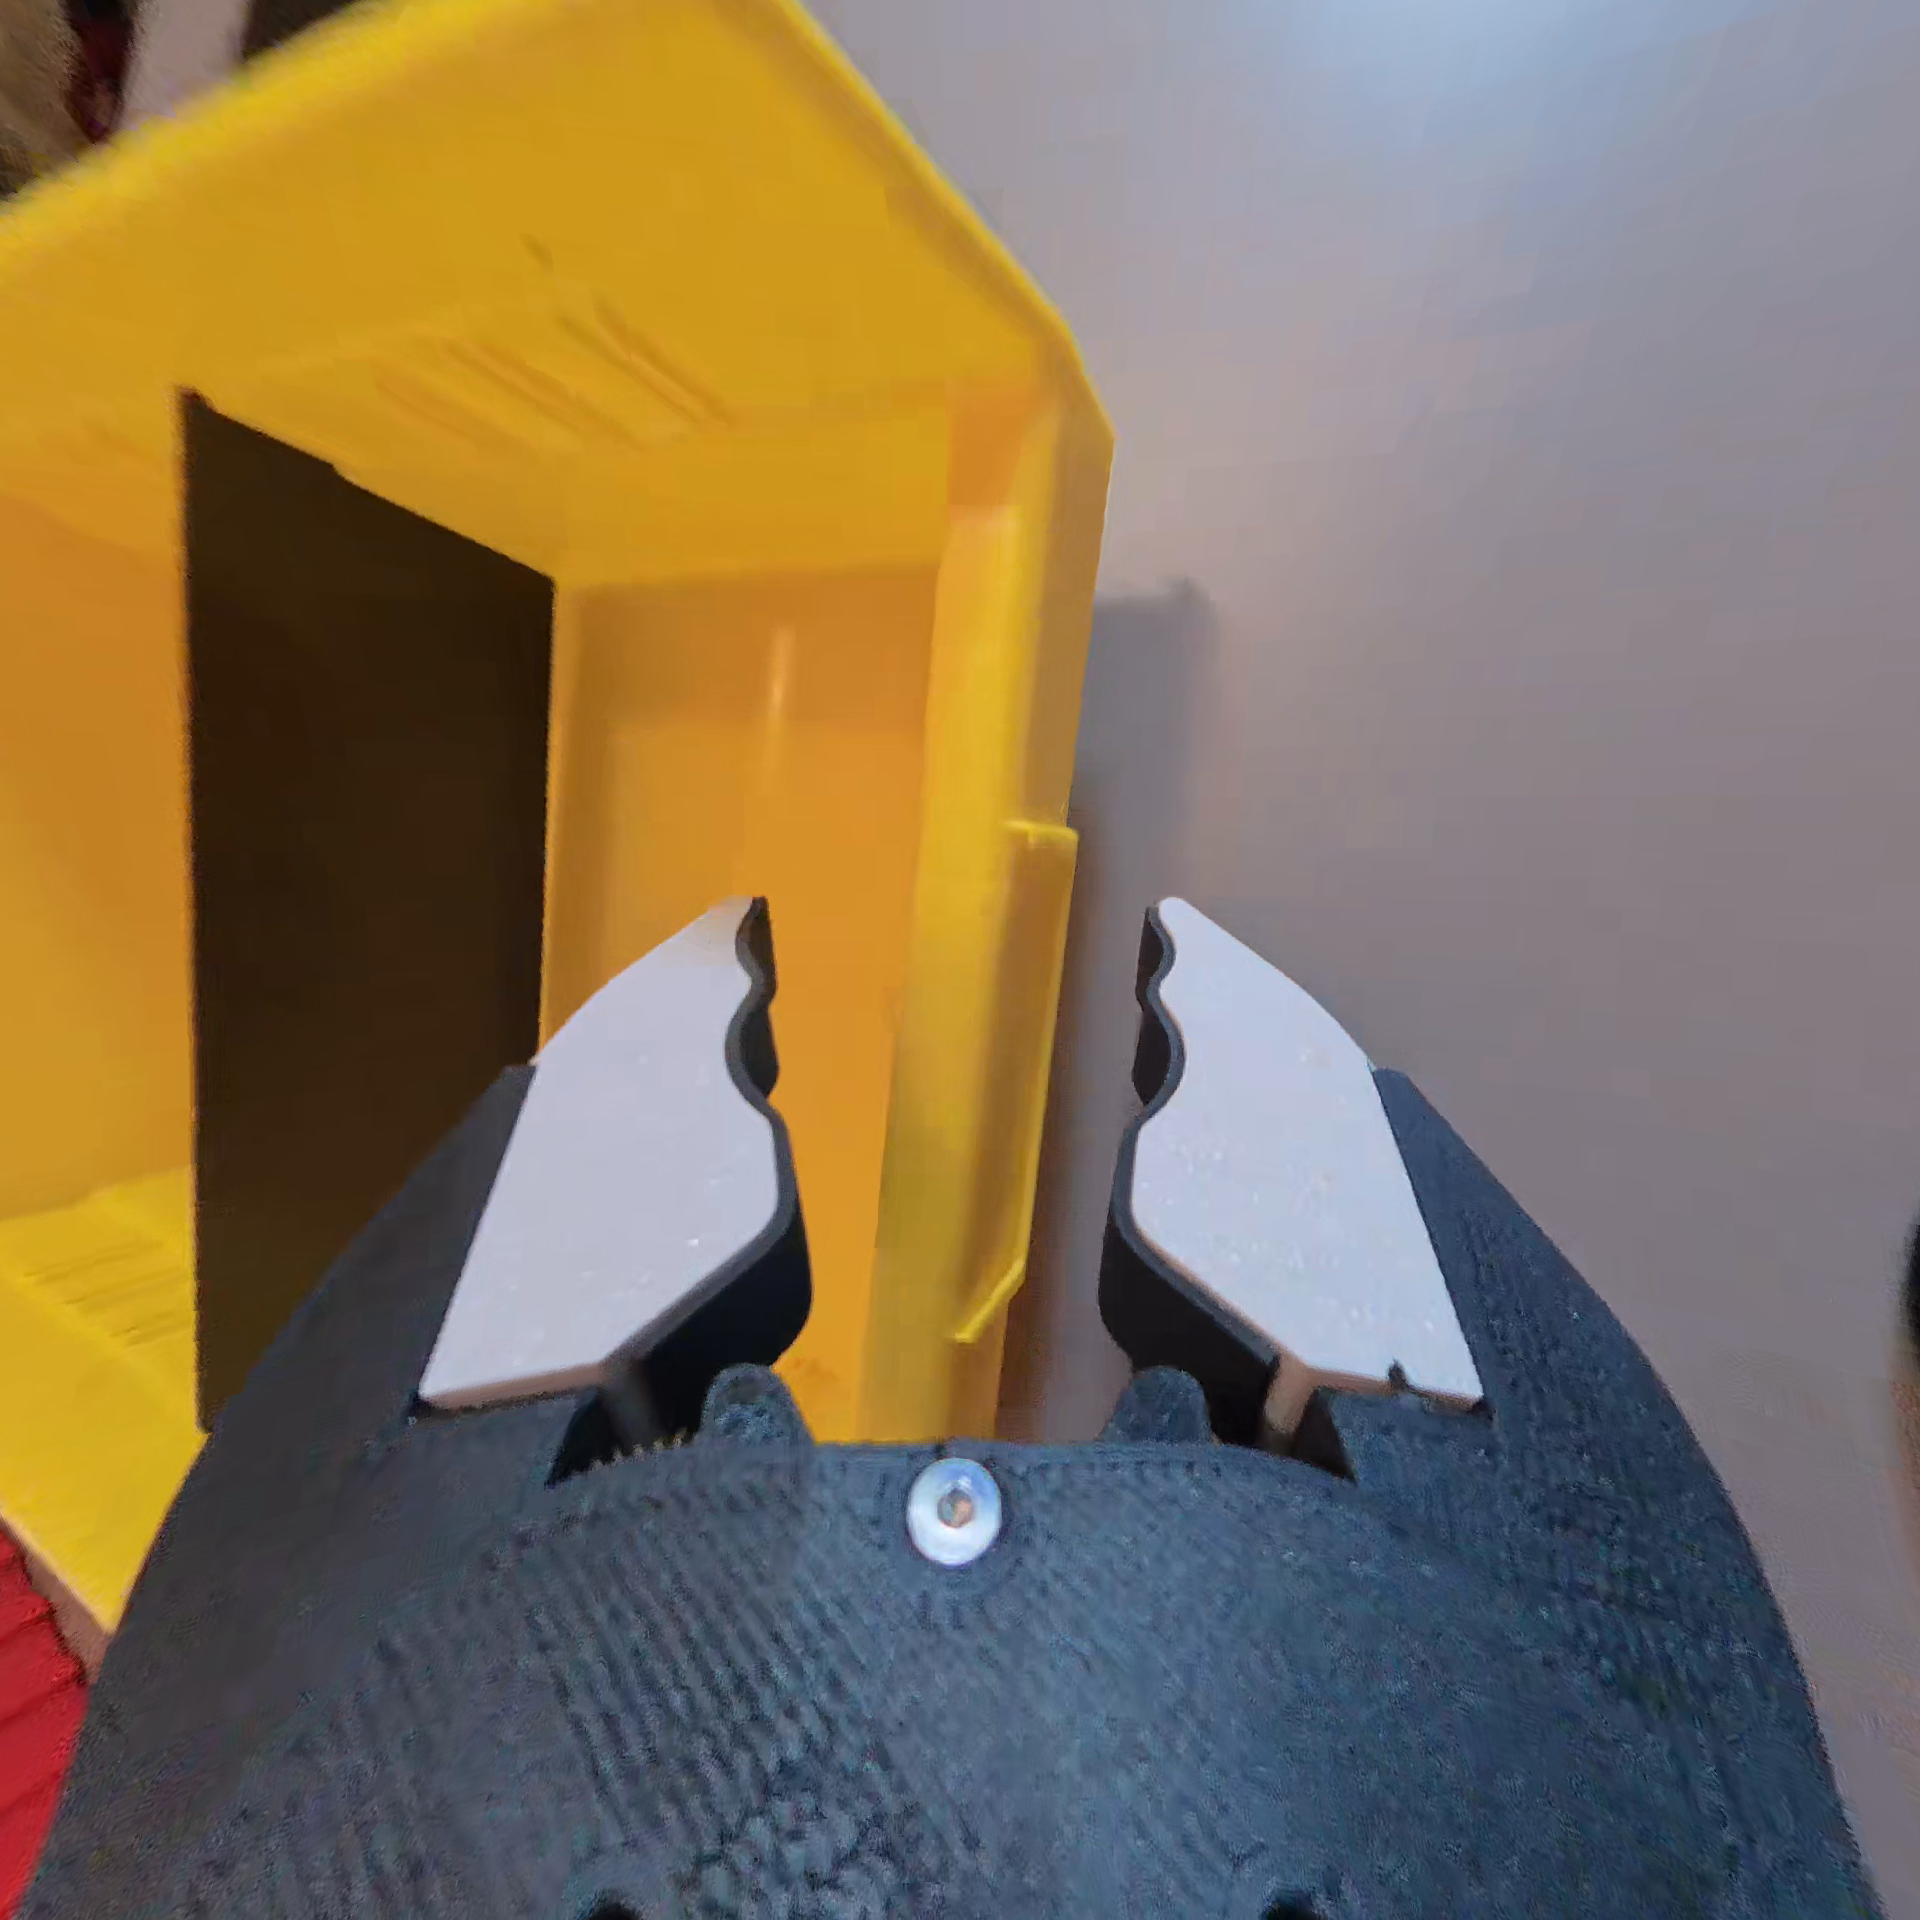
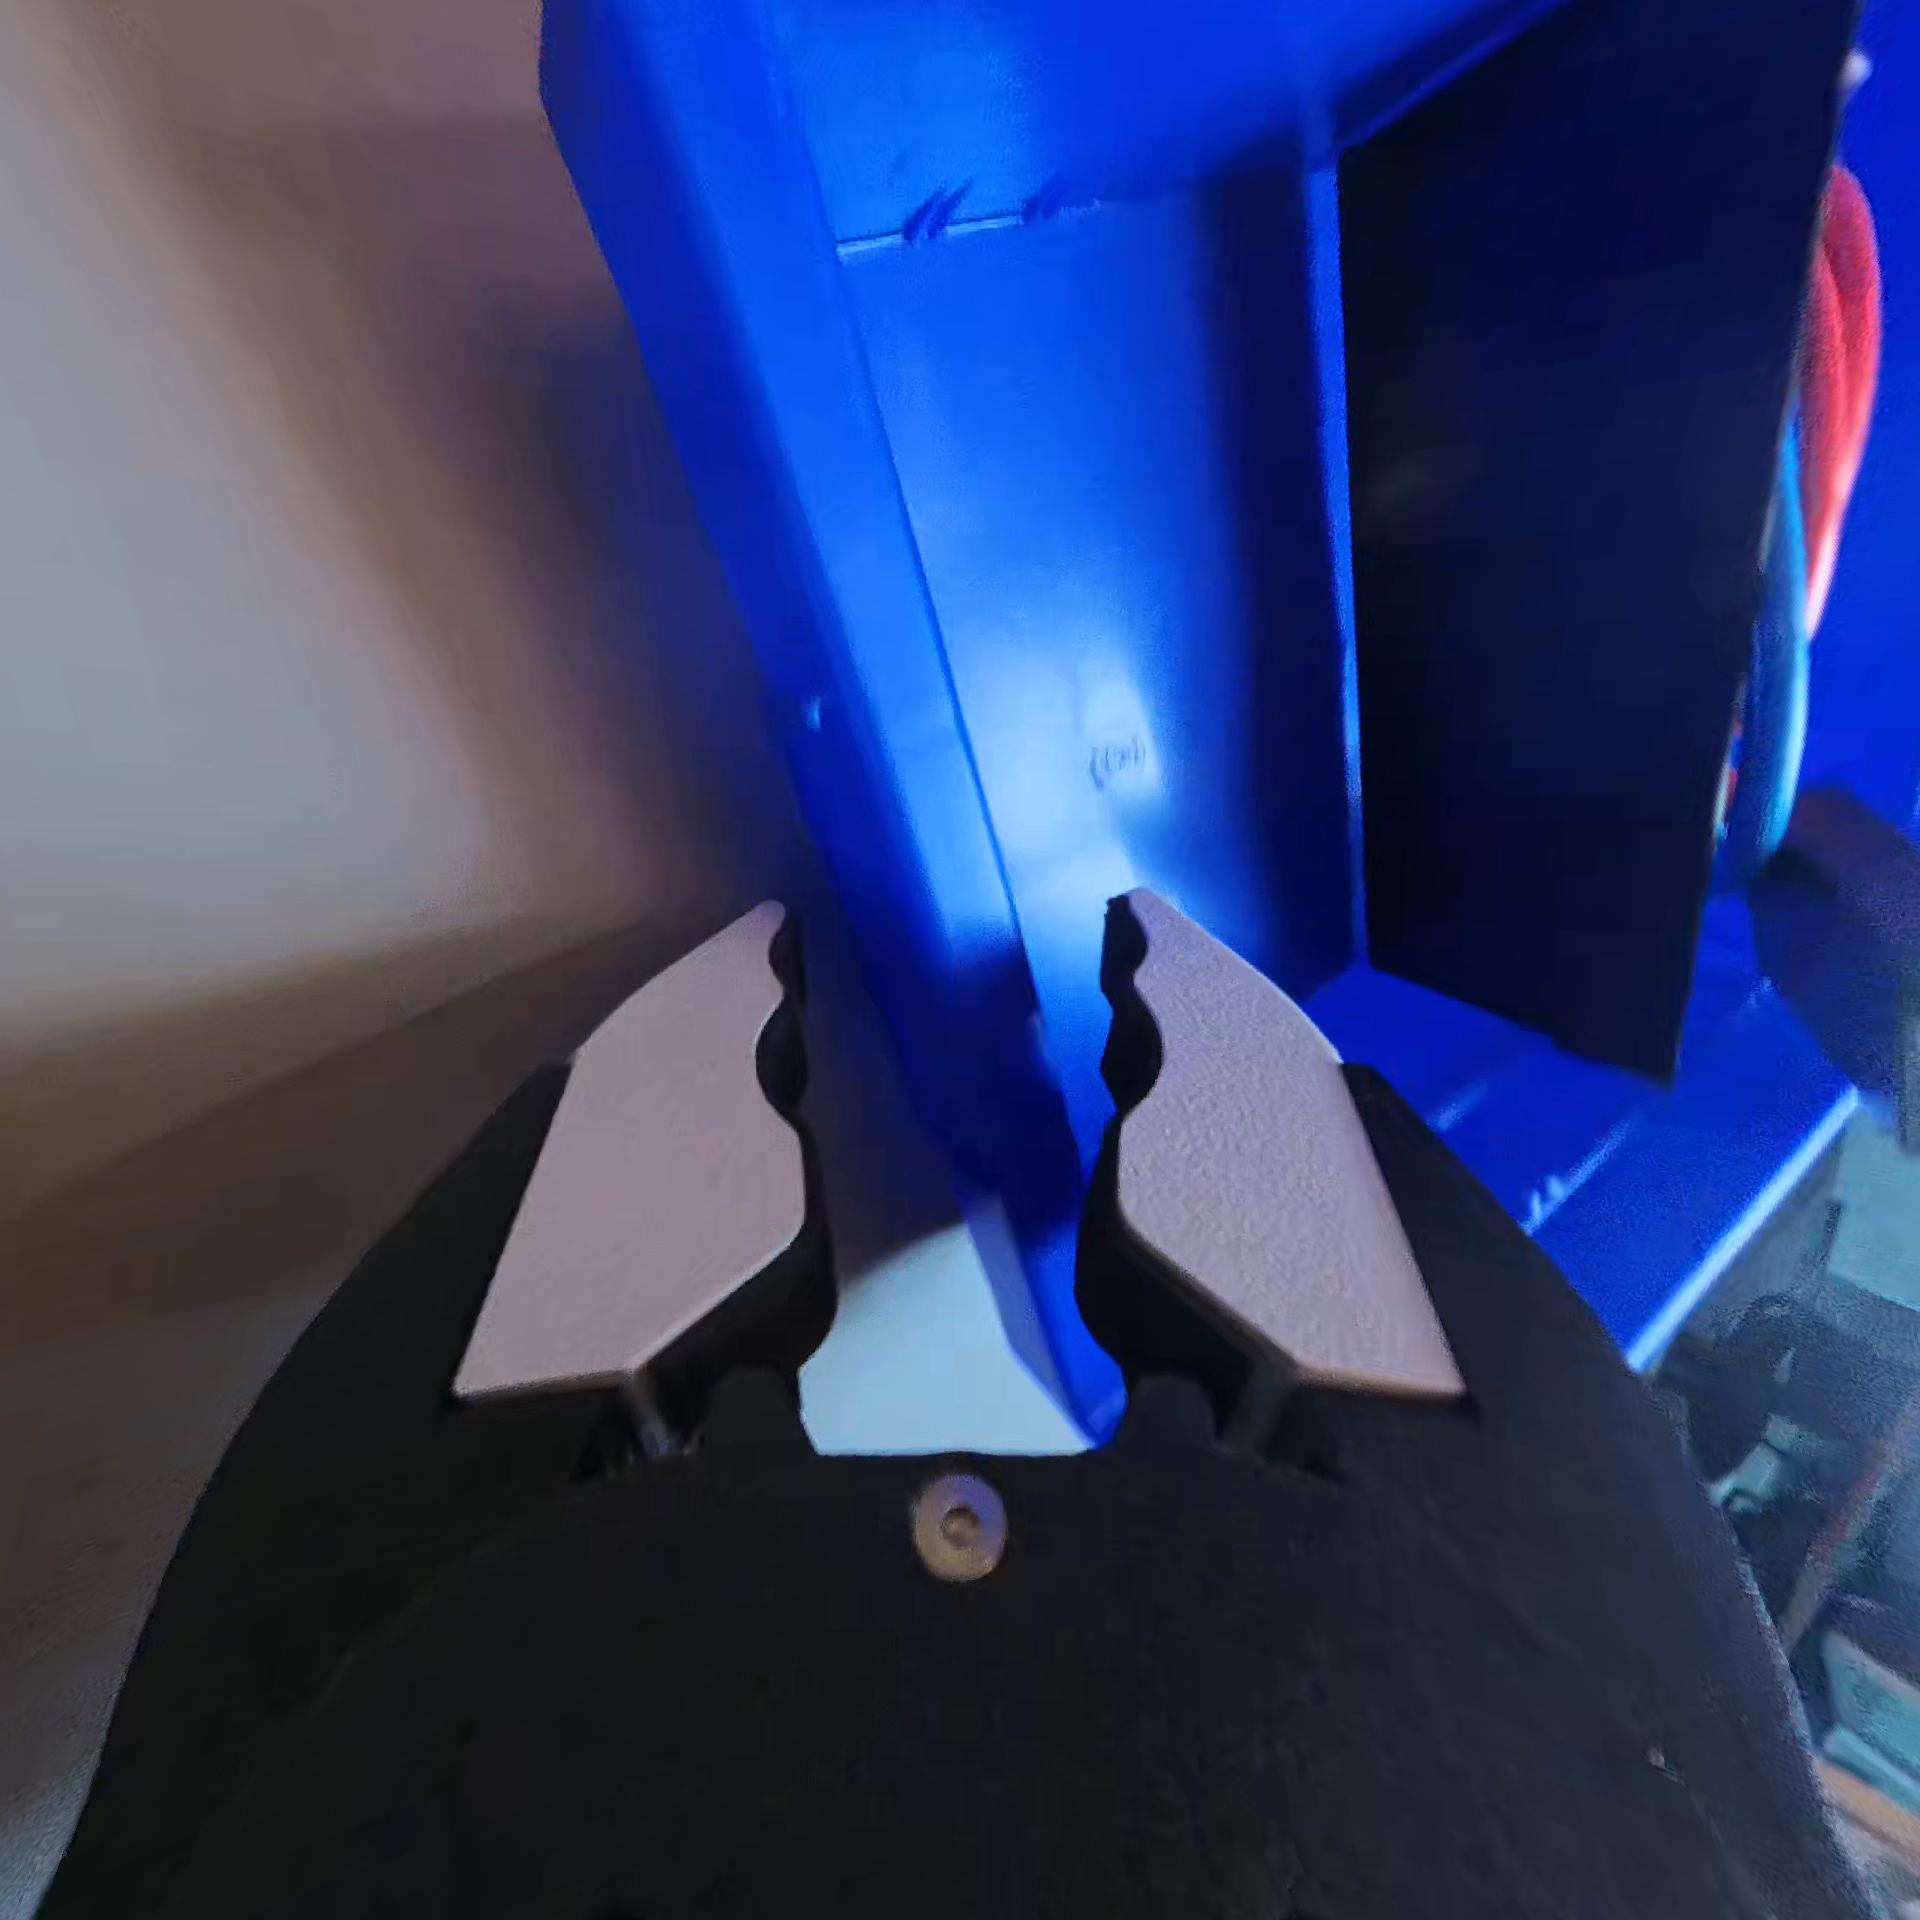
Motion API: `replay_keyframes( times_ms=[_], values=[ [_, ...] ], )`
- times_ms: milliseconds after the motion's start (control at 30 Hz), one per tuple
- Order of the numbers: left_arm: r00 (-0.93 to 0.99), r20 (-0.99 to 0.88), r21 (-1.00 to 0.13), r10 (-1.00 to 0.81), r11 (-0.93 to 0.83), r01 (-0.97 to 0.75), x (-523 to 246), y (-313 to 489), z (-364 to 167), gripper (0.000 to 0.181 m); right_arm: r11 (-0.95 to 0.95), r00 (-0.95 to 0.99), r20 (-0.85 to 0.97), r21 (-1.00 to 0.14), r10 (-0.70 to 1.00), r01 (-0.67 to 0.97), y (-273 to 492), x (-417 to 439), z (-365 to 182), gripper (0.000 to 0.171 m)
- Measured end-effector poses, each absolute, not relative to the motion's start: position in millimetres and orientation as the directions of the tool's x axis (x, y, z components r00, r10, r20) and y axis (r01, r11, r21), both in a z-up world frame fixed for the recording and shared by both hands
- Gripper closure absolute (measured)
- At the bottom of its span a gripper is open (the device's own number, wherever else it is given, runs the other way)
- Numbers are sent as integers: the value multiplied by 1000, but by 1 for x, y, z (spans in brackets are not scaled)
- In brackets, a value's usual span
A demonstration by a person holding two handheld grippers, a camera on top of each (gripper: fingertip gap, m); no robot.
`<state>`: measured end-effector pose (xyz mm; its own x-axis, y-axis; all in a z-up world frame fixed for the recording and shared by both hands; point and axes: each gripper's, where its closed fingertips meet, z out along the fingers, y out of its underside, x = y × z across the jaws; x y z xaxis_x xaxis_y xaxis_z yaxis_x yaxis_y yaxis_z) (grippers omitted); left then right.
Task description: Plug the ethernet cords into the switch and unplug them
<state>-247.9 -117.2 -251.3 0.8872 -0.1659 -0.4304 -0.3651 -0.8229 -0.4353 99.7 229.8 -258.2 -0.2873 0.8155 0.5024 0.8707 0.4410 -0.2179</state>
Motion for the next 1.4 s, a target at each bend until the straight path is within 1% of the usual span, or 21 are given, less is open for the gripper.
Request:
replay_keyframes(
  times_ms=[33, 100, 167, 333, 433, 600, 800, 833, 900, 933, 967, 1000, 1100, 1167, 1200, 1267, 1300, 1400],
  values=[
    [886, -428, -400, -180, -841, -364, -252, -119, -259, 115, 476, -328, 501, -200, 801, 856, 229, 91, -262, 127],
    [889, -415, -397, -195, -840, -369, -255, -117, -264, 133, 542, -405, 485, -181, 775, 820, 220, 77, -264, 136],
    [898, -375, -399, -231, -834, -381, -250, -118, -267, 149, 593, -453, 503, -156, 736, 790, 212, 68, -264, 141],
    [878, -400, -385, -262, -821, -420, -243, -115, -267, 150, 647, -491, 520, -167, 699, 744, 182, 67, -264, 142],
    [862, -405, -385, -304, -798, -463, -223, -110, -267, 151, 676, -505, 535, -181, 677, 714, 159, 76, -263, 142],
    [802, -410, -387, -433, -714, -583, -165, -93, -267, 151, 713, -514, 575, -184, 637, 677, 120, 94, -261, 141],
    [674, -455, -384, -582, -555, -738, -90, -59, -265, 150, 720, -485, 605, -227, 632, 655, 79, 114, -259, 141],
    [649, -471, -384, -597, -524, -760, -80, -52, -265, 149, 712, -464, 612, -245, 640, 658, 74, 118, -258, 140],
    [611, -517, -387, -599, -473, -791, -66, -39, -262, 147, 675, -387, 623, -326, 680, 662, 64, 125, -250, 138],
    [612, -540, -396, -578, -467, -791, -62, -33, -260, 143, 651, -343, 617, -384, 708, 654, 57, 130, -243, 138],
    [628, -550, -419, -551, -468, -778, -59, -28, -256, 141, 618, -281, 604, -469, 746, 631, 50, 136, -231, 138],
    [659, -543, -472, -520, -459, -752, -52, -26, -248, 140, 569, -208, 576, -563, 790, 599, 44, 143, -216, 138],
    [787, -442, -713, -431, -363, -599, -17, -26, -208, 147, 335, 80, 414, -822, 907, 461, 52, 183, -168, 139],
    [855, -295, -831, -428, -327, -450, 12, -29, -188, 147, 148, 273, 250, -927, 929, 345, 79, 215, -152, 137],
    [871, -219, -865, -439, -325, -382, 26, -29, -183, 146, 75, 343, 188, -946, 920, 317, 94, 227, -154, 134],
    [886, -115, -890, -450, -349, -293, 49, -24, -182, 146, -43, 409, 102, -943, 907, 330, 118, 236, -173, 120],
    [896, -91, -882, -435, -382, -275, 54, -18, -187, 143, -89, 428, 67, -938, 901, 334, 126, 234, -181, 116],
    [930, -106, -857, -351, -442, -264, 55, 4, -204, 134, -183, 415, -19, -915, 910, 359, 140, 212, -200, 111]
  ],
)
